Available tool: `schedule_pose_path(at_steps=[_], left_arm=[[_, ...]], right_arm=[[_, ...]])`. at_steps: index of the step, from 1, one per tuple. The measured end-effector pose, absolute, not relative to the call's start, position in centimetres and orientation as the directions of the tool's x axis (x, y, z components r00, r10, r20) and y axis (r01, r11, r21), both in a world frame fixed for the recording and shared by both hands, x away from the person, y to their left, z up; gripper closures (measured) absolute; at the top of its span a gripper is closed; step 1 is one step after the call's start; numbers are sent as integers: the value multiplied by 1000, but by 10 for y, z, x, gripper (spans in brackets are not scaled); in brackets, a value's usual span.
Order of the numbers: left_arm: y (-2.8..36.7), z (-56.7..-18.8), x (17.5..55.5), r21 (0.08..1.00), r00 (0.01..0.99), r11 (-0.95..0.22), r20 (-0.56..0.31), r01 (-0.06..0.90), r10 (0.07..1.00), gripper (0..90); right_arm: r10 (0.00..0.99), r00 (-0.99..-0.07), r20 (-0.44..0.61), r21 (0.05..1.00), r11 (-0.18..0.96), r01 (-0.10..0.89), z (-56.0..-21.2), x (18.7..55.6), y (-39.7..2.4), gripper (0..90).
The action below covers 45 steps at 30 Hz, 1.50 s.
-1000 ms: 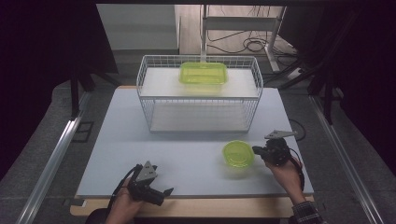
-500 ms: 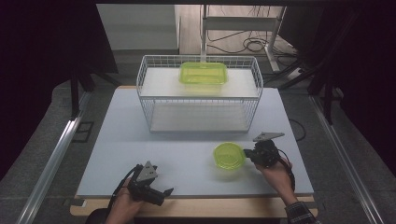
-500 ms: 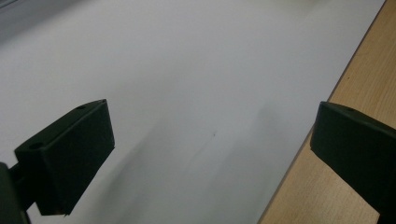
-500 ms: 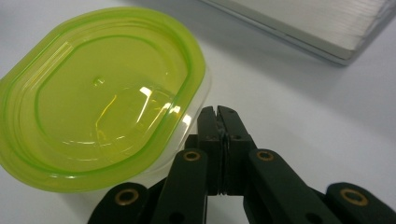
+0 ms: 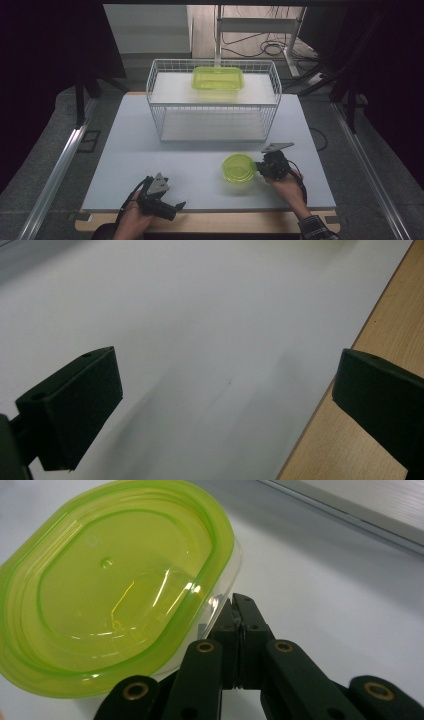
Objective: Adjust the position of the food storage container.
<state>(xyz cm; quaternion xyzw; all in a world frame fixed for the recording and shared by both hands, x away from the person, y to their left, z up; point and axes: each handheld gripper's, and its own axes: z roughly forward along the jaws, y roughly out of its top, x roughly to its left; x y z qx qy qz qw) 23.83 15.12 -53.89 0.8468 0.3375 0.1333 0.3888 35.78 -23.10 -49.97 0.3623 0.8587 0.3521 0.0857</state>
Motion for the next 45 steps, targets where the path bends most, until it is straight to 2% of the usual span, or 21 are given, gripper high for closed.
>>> schedule_pose_path(at_steps=[17,24,30,35,45], left_arm=[[151,-539,238,744,738,-476,-34,469,673,0],[151,-539,238,745,738,-476,-33,468,674,0],[151,-539,238,745,740,-478,-31,466,672,0],[151,-539,237,743,741,-481,-30,465,671,0],[151,-538,237,746,739,-477,-29,464,673,0]], right_arm=[[614,-766,189,666,493,560,-512,357,-195,879],[622,-768,153,670,506,543,-510,358,-197,861],[665,-741,94,685,497,533,-503,358,-208,764],[677,-734,59,699,496,514,-497,352,-216,649],[692,-721,42,733,469,493,-487,338,-235,447]])
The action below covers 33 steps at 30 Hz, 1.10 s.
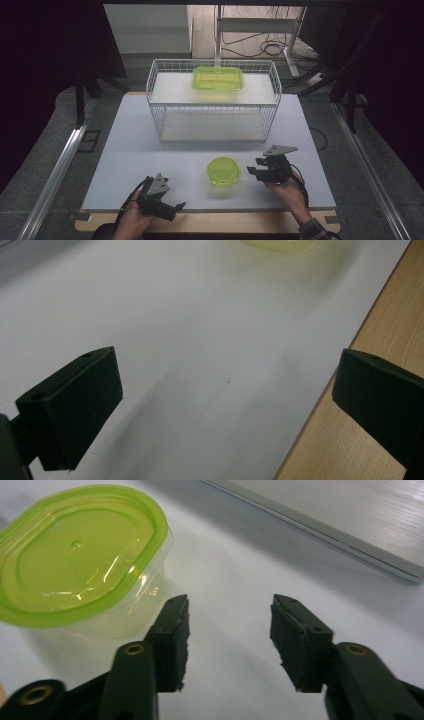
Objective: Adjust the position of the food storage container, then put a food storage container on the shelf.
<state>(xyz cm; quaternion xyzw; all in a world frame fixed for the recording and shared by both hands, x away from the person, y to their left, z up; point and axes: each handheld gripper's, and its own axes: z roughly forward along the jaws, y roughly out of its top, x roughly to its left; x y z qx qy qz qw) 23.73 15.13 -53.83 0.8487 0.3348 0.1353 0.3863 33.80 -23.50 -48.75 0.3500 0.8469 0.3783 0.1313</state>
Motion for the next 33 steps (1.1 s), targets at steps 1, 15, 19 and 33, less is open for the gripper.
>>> schedule_pose_path(at_steps=[1,15,19,33], left_arm=[[151,-538,237,747,739,-477,-29,464,673,0],[151,-538,238,746,739,-480,-24,461,673,0],[151,-539,238,745,740,-482,-23,461,673,0],[150,-539,238,742,740,-488,-17,460,672,0]], right_arm=[[693,-719,45,735,464,494,-487,336,-237,419],[668,-731,140,750,411,519,-487,327,-238,118],[667,-730,149,726,428,539,-485,328,-235,73],[639,-713,291,711,354,607,-473,341,-221,423]])
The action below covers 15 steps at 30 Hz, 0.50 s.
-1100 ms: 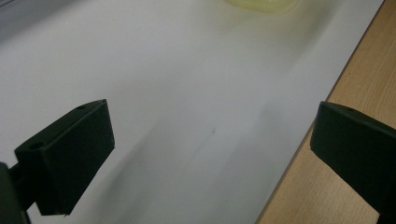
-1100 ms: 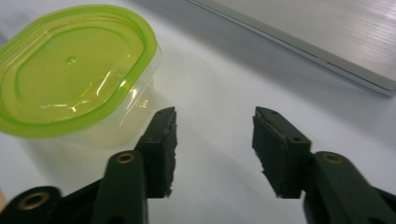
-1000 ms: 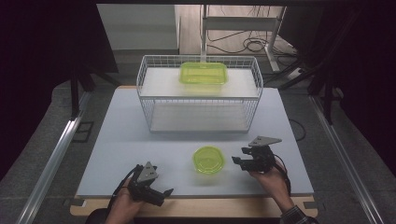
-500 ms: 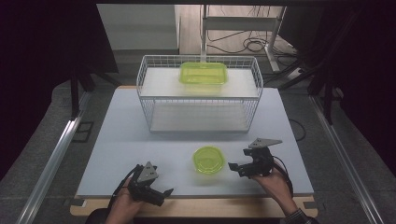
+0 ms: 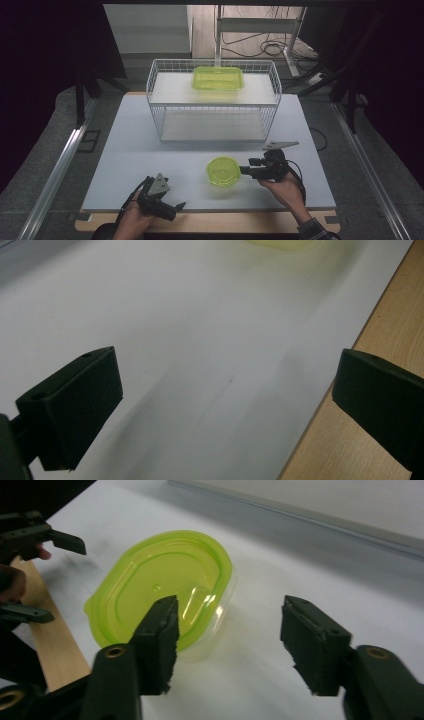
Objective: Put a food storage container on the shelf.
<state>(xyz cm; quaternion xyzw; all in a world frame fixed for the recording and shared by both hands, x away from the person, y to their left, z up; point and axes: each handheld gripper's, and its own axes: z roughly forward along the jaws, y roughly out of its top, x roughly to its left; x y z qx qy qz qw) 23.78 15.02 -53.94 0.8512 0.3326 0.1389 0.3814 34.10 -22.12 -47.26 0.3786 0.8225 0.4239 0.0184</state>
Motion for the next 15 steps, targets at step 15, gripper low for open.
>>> schedule_pose_path(at_steps=[15], left_arm=[[150,-540,238,741,739,-488,-17,461,673,0]], right_arm=[[592,-633,500,600,290,745,-486,373,-211,578]])
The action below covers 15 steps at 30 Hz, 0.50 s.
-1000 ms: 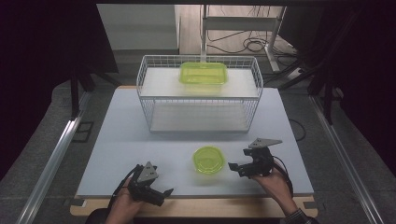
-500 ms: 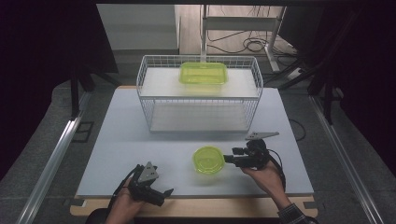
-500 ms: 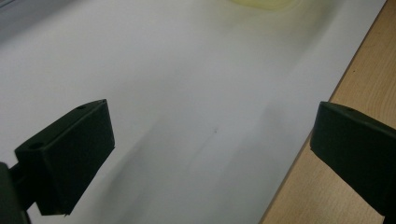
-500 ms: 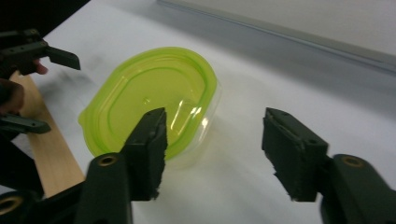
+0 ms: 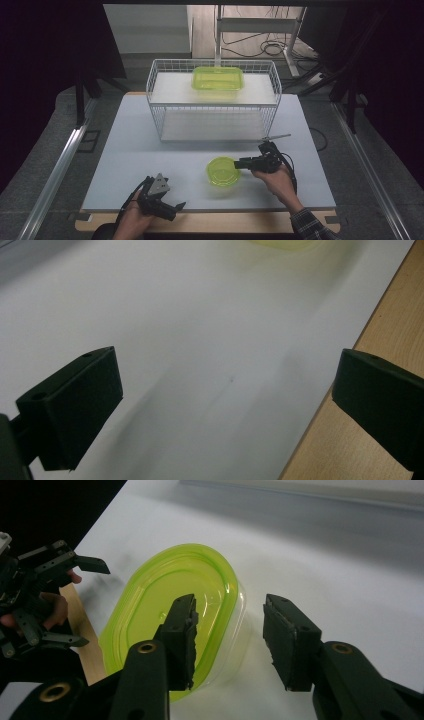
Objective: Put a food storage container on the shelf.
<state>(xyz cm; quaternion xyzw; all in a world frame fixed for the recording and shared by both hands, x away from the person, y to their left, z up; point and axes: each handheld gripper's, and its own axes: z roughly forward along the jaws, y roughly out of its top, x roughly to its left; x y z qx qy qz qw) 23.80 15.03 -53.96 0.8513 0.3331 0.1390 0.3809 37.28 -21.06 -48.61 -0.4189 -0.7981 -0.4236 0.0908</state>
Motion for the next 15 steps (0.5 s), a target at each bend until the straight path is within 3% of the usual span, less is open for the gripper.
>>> schedule_pose_path(at_steps=[7,8,11,15], left_arm=[[150,-540,238,740,741,-489,-18,461,671,0],[150,-540,238,740,741,-490,-17,461,672,0],[150,-540,238,741,740,-489,-17,461,672,0],[151,-539,238,743,739,-485,-20,462,673,0]], right_arm=[[570,-609,551,558,291,777,-493,379,-209,657],[562,-600,569,544,291,787,-494,380,-208,720],[545,-586,599,530,279,801,-494,381,-208,783],[519,-578,629,515,279,811,-493,381,-208,802]])
